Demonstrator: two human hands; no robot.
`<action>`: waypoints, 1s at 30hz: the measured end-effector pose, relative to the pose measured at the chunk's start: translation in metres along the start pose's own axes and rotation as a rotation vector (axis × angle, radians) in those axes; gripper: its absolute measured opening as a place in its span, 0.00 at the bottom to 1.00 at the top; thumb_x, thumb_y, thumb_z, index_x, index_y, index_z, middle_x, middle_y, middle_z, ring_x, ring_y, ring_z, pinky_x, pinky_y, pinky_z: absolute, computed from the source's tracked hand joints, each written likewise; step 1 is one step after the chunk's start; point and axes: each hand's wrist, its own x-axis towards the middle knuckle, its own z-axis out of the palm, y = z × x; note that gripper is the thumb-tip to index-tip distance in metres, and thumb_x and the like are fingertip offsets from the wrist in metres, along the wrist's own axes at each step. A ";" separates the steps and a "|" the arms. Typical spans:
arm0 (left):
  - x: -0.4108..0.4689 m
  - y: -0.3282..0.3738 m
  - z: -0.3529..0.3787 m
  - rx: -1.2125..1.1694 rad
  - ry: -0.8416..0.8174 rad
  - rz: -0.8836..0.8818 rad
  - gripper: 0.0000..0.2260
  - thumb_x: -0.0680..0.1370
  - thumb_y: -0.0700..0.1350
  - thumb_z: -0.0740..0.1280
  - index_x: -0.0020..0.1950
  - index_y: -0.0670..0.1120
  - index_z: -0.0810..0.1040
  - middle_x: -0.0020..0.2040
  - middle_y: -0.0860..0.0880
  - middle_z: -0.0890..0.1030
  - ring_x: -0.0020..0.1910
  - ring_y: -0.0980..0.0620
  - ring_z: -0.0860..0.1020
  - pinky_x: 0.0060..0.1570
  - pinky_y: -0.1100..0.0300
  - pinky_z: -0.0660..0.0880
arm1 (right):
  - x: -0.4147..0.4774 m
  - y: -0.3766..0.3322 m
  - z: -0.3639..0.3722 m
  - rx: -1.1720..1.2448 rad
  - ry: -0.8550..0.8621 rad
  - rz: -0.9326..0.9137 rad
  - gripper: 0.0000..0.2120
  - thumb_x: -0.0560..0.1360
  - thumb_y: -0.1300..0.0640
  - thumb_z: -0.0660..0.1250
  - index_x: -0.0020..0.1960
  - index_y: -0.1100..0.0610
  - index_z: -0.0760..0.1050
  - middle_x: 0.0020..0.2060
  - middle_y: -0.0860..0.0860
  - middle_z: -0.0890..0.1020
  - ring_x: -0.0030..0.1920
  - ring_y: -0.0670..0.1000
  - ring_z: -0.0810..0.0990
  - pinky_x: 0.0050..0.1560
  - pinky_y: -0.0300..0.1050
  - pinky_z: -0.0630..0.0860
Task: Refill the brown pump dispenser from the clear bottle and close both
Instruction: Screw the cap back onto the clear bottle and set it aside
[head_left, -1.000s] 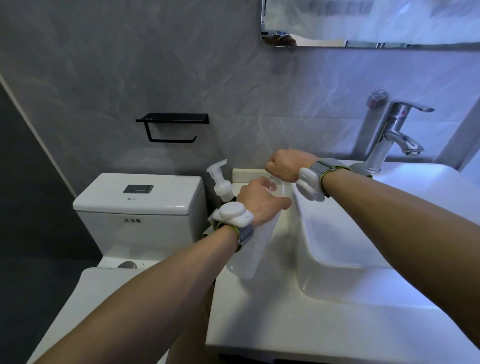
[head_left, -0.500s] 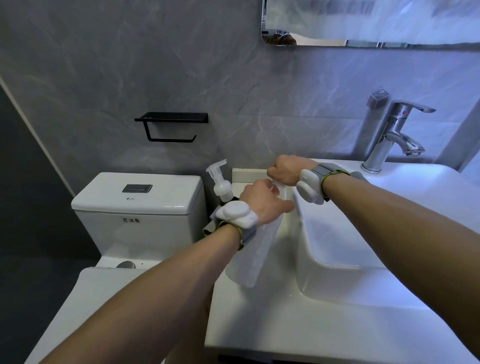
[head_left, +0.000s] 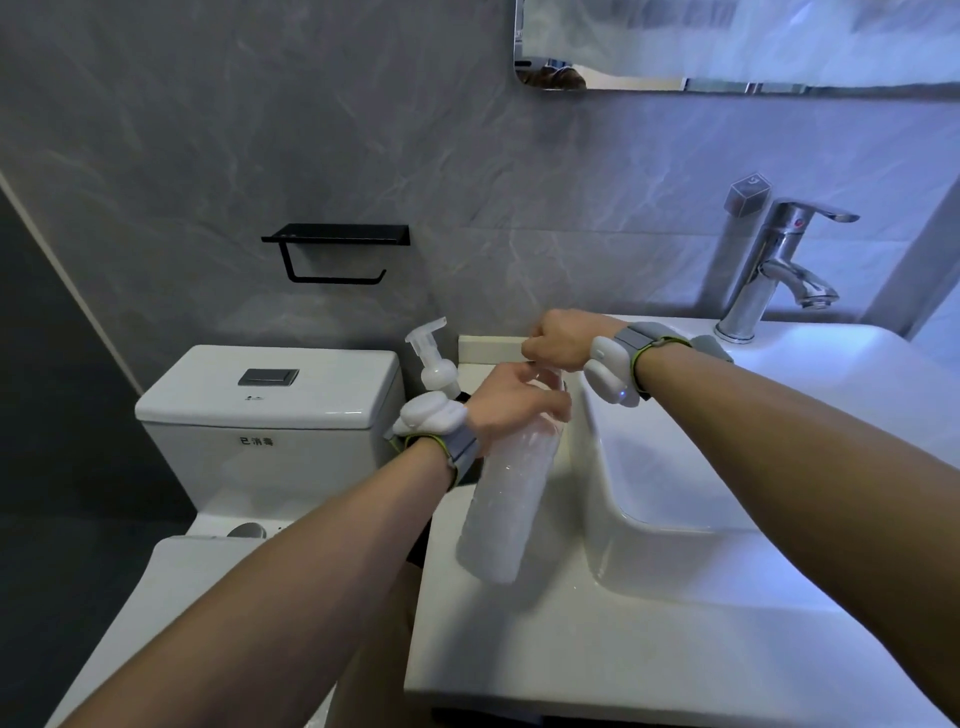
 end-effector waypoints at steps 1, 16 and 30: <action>0.001 0.001 0.003 0.106 0.065 0.004 0.07 0.65 0.39 0.72 0.36 0.48 0.77 0.36 0.50 0.79 0.39 0.48 0.78 0.43 0.59 0.74 | 0.001 0.000 0.001 -0.024 0.001 0.012 0.12 0.74 0.53 0.59 0.38 0.59 0.73 0.36 0.57 0.77 0.38 0.57 0.73 0.37 0.43 0.68; 0.001 0.002 0.021 0.376 0.407 0.119 0.17 0.66 0.55 0.71 0.52 0.52 0.79 0.45 0.54 0.82 0.48 0.50 0.81 0.44 0.60 0.74 | 0.010 0.007 -0.005 0.028 0.046 0.051 0.20 0.75 0.44 0.61 0.30 0.56 0.73 0.32 0.54 0.77 0.38 0.57 0.75 0.35 0.43 0.69; 0.021 0.006 0.020 0.297 0.370 0.145 0.27 0.69 0.54 0.71 0.64 0.49 0.69 0.58 0.47 0.76 0.56 0.46 0.76 0.47 0.56 0.74 | 0.040 0.012 -0.013 -0.051 0.333 0.031 0.13 0.70 0.46 0.66 0.45 0.56 0.77 0.41 0.56 0.81 0.42 0.59 0.78 0.38 0.44 0.71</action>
